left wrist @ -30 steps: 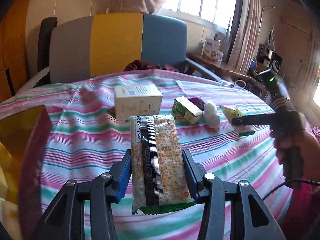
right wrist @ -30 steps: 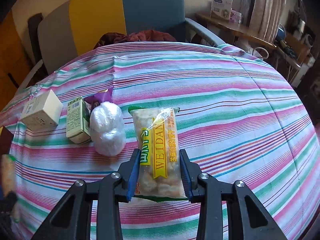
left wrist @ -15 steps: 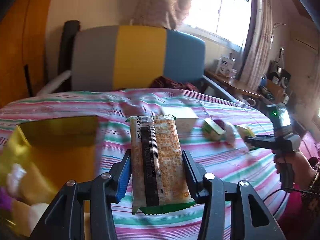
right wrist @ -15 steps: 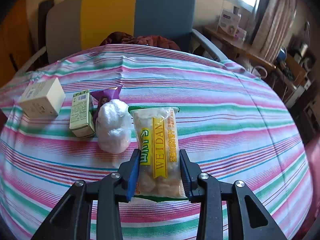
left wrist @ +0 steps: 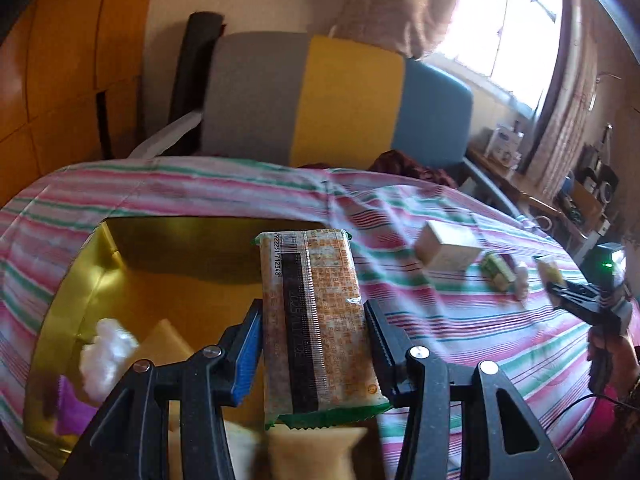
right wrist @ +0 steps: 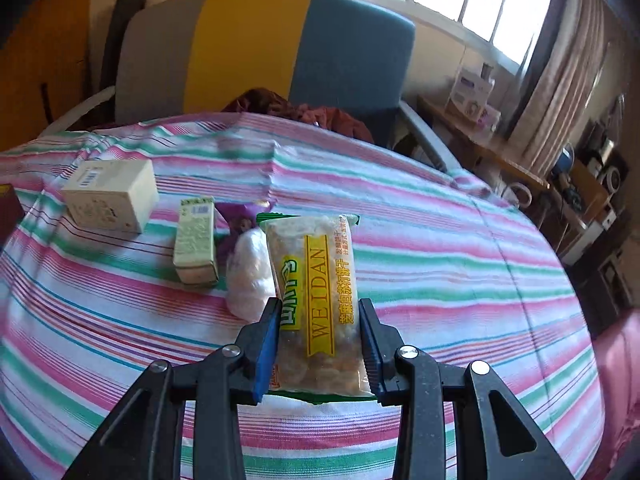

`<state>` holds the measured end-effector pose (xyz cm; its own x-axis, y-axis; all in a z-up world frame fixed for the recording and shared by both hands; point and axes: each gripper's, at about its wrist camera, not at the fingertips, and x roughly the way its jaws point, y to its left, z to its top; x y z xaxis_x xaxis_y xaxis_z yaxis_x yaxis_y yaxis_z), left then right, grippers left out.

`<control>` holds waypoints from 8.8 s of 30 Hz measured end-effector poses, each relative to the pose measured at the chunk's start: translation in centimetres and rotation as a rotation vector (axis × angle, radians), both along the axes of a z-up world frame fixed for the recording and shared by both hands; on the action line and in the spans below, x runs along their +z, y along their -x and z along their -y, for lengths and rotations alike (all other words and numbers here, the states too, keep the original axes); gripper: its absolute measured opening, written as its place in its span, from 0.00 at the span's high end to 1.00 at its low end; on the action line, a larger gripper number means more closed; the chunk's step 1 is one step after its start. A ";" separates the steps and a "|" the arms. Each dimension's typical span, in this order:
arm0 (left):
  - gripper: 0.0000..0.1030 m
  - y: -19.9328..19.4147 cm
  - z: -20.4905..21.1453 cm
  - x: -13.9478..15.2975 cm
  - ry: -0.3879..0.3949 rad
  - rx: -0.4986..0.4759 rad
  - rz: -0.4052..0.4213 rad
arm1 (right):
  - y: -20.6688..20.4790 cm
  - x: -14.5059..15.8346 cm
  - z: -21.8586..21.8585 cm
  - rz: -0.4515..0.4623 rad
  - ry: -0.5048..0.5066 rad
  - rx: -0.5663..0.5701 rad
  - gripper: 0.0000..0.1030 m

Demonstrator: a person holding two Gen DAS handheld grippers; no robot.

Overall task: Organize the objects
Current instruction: 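Carry the biscuit pack and WEIDAN bag with both tools over the gold tray, then release the biscuit pack from the left tool while the right tool drops the WEIDAN bag, then return both tools to the items and grasp the plastic-wrapped white bundle with the right tool, then move the left tool toward the green box and purple pouch, then grasp the green box with the left tool while the right tool holds the wrapped bundle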

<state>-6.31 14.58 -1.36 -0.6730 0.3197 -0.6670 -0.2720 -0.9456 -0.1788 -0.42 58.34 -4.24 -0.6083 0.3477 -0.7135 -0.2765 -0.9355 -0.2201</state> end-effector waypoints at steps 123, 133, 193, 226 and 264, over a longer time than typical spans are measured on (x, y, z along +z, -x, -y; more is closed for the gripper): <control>0.51 -8.3 14.0 -1.2 -0.077 0.285 -0.071 | 5.8 4.4 38.0 0.037 0.208 0.434 0.41; 0.51 -9.2 11.4 -1.1 -0.064 0.217 -0.057 | 3.4 3.9 31.9 0.046 0.166 0.371 0.40; 0.50 -1.0 -28.3 -3.0 0.144 -0.392 0.167 | 3.2 -2.8 -7.1 0.120 0.304 -0.171 0.63; 0.71 6.3 -35.3 -8.5 0.128 -0.284 0.094 | 3.5 -2.3 -8.4 0.086 0.367 -0.188 0.63; 0.71 -5.5 -20.5 -5.5 0.037 -0.280 -0.015 | 4.0 -3.2 -4.1 0.107 0.231 -0.079 0.63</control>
<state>-0.85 35.10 -6.88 -0.5721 0.4705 -0.6718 -0.5259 -0.8390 -0.1397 -4.47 62.45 -7.44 -0.5030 0.2113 -0.8381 -0.3370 -0.9408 -0.0349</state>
